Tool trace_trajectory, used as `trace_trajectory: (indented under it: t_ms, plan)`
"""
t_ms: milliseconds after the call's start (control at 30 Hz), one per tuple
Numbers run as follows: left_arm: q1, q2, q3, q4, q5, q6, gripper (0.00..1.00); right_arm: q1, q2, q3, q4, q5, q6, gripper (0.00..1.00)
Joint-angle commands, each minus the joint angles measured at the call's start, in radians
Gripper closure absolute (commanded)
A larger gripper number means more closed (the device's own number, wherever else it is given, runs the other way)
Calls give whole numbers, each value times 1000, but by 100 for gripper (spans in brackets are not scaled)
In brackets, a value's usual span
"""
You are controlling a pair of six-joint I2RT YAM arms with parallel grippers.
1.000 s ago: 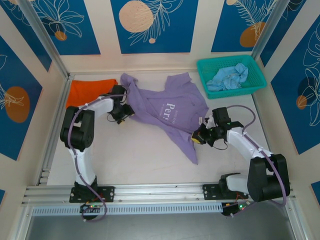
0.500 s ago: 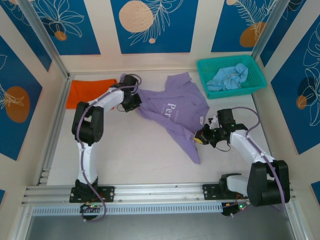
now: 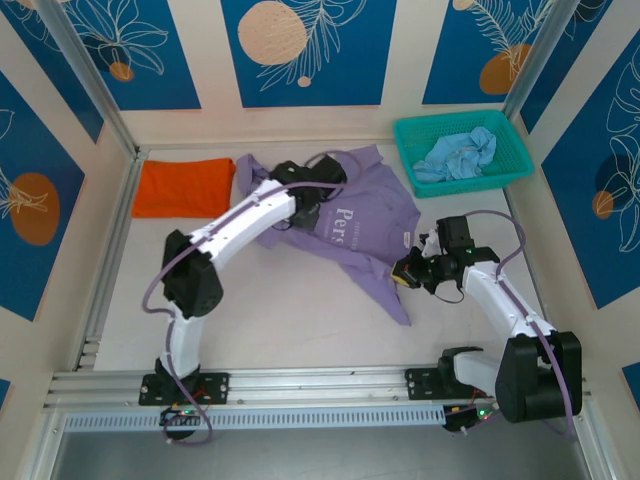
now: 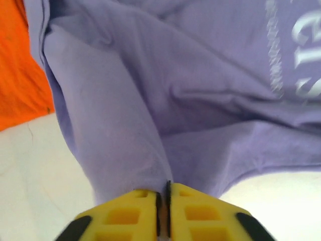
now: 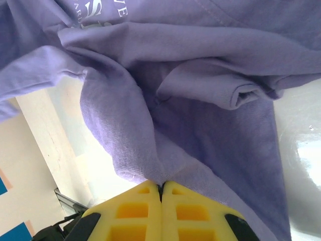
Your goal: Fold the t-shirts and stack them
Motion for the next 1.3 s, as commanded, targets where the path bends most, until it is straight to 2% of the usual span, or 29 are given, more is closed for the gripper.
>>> trace_trajectory:
  t_ms: [0, 67, 133, 167, 300, 500, 533, 567, 600, 667, 767, 833, 933, 1033, 1133, 1267]
  plan:
    - [-21, 112, -42, -88, -72, -1, 69, 8, 0, 40, -46, 12, -34, 100]
    - [-24, 97, -116, -41, -66, -26, 59, 8, -2, 46, -61, 22, -44, 100]
    - [-20, 36, -216, 43, -46, -48, 40, 9, -7, 46, -68, 32, -50, 100]
    - [-13, -5, -265, 88, -25, -64, 36, 9, -10, 45, -69, 36, -50, 100]
    - [45, -206, -441, 240, 71, -157, 28, 8, -11, 45, -61, 45, -43, 100]
    - [260, -575, -814, 545, 394, -387, 29, 20, -12, 46, -46, 45, -31, 100]
    - [288, -618, -866, 589, 440, -421, 31, 21, -11, 47, -46, 47, -31, 100]
    - [311, -654, -923, 635, 484, -458, 38, 25, -10, 47, -45, 49, -30, 100]
    - [319, -678, -966, 672, 523, -497, 43, 27, -9, 48, -45, 51, -30, 100]
    - [320, -693, -1042, 750, 601, -581, 45, 33, -5, 53, -43, 53, -28, 100]
    - [320, -688, -1227, 1010, 752, -807, 48, 39, 1, 59, -36, 57, -23, 100]
    - [318, -675, -1306, 1132, 770, -927, 54, 42, 8, 63, -32, 56, -20, 100]
    - [318, -677, -1360, 1180, 696, -998, 59, 50, 15, 69, -32, 55, -20, 100]
    - [319, -657, -1391, 1277, 667, -1037, 59, 54, 15, 71, -33, 59, -19, 100]
    - [318, -591, -1379, 1374, 711, -1050, 54, 58, 15, 68, -31, 60, -17, 100]
    - [316, -505, -1339, 1403, 755, -1047, 54, 59, 13, 67, -31, 63, -17, 100]
